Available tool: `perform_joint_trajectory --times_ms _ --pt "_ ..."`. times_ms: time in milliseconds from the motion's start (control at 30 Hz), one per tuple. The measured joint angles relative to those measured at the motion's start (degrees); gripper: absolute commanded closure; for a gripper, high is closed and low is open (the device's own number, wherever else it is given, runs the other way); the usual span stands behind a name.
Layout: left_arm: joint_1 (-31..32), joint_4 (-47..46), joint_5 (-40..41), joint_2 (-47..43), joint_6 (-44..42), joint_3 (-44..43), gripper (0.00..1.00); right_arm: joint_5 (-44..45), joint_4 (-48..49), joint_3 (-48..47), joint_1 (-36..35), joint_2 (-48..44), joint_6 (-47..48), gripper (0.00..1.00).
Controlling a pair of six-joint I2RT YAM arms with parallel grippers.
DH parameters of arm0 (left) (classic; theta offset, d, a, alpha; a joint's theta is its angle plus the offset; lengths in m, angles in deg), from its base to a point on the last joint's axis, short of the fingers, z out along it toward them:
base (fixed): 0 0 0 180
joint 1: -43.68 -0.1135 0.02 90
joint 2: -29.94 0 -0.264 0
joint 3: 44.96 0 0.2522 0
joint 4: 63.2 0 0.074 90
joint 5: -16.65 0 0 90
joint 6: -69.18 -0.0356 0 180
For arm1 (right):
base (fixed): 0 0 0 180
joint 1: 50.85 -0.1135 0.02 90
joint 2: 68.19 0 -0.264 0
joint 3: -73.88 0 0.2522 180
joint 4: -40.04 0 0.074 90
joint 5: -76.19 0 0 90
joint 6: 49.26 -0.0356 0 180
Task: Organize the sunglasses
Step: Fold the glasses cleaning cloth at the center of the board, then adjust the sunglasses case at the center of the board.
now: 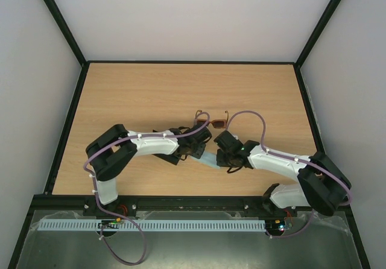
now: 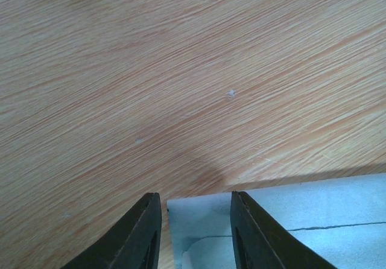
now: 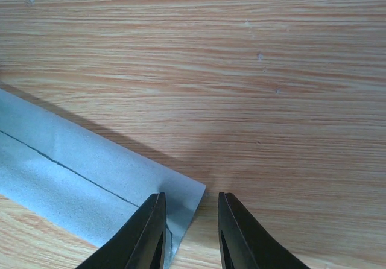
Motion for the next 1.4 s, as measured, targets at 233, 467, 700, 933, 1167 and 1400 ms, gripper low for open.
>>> perform_joint_trajectory --times_ms 233,467,700,933,1167,1400 --pt "-0.66 0.37 1.22 -0.59 0.04 0.02 0.63 0.11 -0.09 -0.11 0.70 -0.20 0.70 0.73" --pt "-1.25 5.51 5.05 -11.80 0.72 -0.02 0.60 1.88 -2.51 -2.62 0.72 -6.10 3.19 0.72" --pt "-3.65 11.85 7.32 -22.29 2.73 0.63 0.72 2.16 -3.41 -4.74 0.76 -6.86 5.44 0.71" --pt "-5.84 16.24 7.39 -24.94 4.74 8.52 0.76 1.70 -3.58 -4.74 0.76 -6.86 6.73 0.71" --pt "-6.51 13.14 6.64 -17.00 4.28 8.07 0.79 1.07 -3.54 -4.74 0.76 -6.82 6.86 0.71" --pt "-7.39 8.02 3.50 -11.10 4.55 7.50 0.80 1.07 -3.54 -4.74 0.76 -6.95 6.82 0.71"
